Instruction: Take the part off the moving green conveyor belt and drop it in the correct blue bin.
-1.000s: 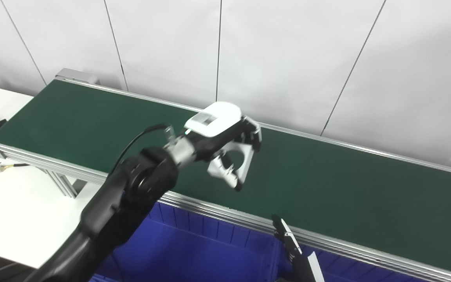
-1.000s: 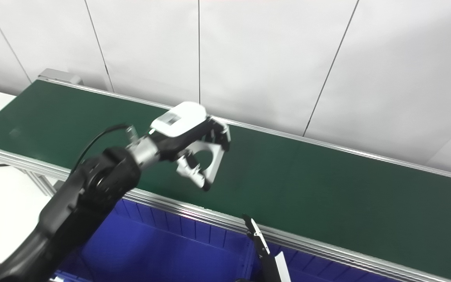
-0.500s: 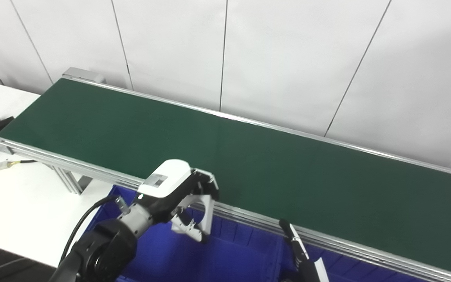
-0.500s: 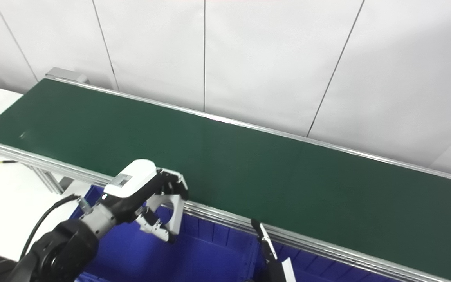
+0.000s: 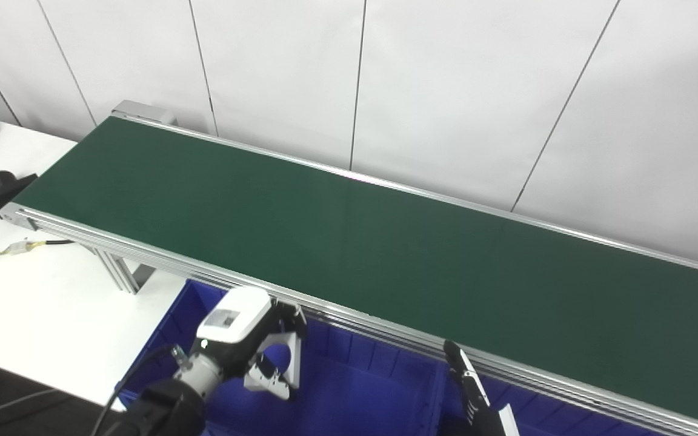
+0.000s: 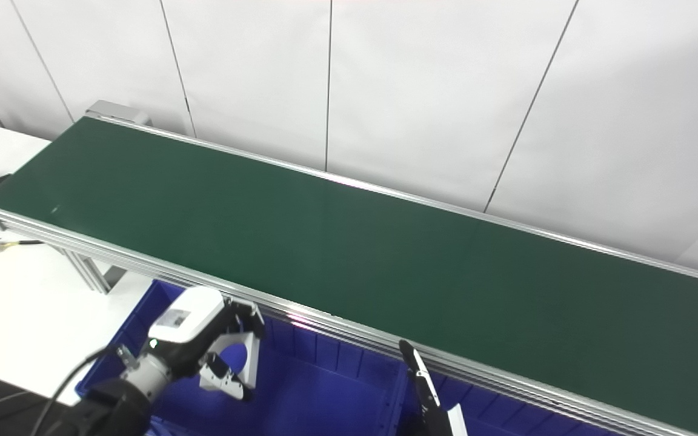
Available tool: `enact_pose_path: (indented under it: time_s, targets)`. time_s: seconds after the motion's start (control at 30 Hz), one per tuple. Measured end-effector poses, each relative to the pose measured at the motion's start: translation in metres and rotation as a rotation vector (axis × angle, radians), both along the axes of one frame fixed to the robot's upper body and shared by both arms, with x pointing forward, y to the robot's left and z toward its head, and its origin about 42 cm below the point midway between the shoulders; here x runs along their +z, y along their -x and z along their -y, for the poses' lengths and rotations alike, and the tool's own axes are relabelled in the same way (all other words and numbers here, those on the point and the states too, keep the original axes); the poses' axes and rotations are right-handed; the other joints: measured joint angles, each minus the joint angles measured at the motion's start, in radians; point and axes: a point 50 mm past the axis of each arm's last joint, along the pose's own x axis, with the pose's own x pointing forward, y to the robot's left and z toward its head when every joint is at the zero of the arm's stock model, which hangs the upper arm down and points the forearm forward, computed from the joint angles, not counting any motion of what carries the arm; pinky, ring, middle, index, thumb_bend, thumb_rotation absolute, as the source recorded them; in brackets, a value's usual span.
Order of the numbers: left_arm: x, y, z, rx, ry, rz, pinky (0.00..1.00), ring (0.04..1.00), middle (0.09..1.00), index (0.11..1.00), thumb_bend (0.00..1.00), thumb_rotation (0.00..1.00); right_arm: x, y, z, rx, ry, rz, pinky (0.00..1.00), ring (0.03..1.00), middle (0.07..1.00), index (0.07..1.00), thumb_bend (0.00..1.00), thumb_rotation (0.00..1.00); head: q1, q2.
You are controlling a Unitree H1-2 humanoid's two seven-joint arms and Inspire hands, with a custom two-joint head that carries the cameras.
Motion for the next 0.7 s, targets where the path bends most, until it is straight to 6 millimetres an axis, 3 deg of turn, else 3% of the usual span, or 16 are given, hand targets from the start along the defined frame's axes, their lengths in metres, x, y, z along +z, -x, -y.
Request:
enact_pose_path:
  time_s: [0.13,0.23,0.7]
  targets:
    - [-0.031,0.003,0.001,-0.009,0.008,-0.007,0.42,0.416,0.503,0.509,0.5,0.0,0.0,0.0,-0.001,0.007,-0.002,-0.001,0.95,0.963,0.953,0.956,0.99,0.96,0.006,-0.002]
    - [-0.044,0.005,0.003,-0.011,0.013,-0.007,0.42,0.417,0.508,0.504,0.5,0.0,0.001,0.001,-0.001,-0.001,-0.009,-0.001,0.95,0.962,0.952,0.955,0.99,0.95,0.011,0.008]
    - [-0.045,0.0,0.01,-0.045,0.018,0.005,0.42,0.418,0.511,0.503,0.5,0.0,0.002,-0.001,-0.002,-0.001,-0.008,0.002,0.94,0.968,0.955,0.957,1.0,0.96,0.015,0.009]
